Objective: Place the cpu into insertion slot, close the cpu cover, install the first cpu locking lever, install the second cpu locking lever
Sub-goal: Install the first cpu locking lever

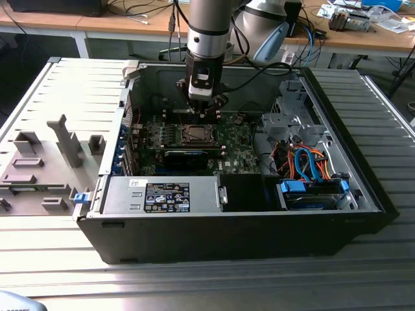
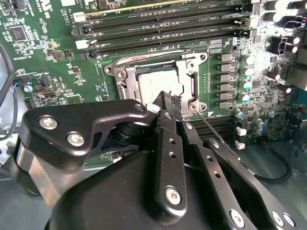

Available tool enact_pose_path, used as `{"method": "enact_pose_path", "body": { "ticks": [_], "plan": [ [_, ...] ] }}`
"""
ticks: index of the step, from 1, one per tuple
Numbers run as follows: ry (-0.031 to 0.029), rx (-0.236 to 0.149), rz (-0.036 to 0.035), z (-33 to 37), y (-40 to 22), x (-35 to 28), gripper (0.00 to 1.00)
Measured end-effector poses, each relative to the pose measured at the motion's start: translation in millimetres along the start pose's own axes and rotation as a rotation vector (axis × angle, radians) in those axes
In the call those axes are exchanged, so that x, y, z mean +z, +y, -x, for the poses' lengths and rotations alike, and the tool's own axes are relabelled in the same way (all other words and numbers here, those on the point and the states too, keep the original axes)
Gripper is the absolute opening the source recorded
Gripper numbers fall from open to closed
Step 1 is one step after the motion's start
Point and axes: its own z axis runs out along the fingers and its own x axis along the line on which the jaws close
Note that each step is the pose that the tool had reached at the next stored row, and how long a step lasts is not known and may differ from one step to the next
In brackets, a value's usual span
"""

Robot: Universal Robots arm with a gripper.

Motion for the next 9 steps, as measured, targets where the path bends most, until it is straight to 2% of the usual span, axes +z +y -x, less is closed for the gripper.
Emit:
{"method": "enact_pose_path", "body": {
  "ticks": [3, 9],
  "plan": [
    [-0.0008, -0.014, -0.0001, 0.0, 0.0, 0.0, 0.11],
    [-0.001, -0.016, -0.0001, 0.0, 0.0, 0.0, 0.11]
  ]
}}
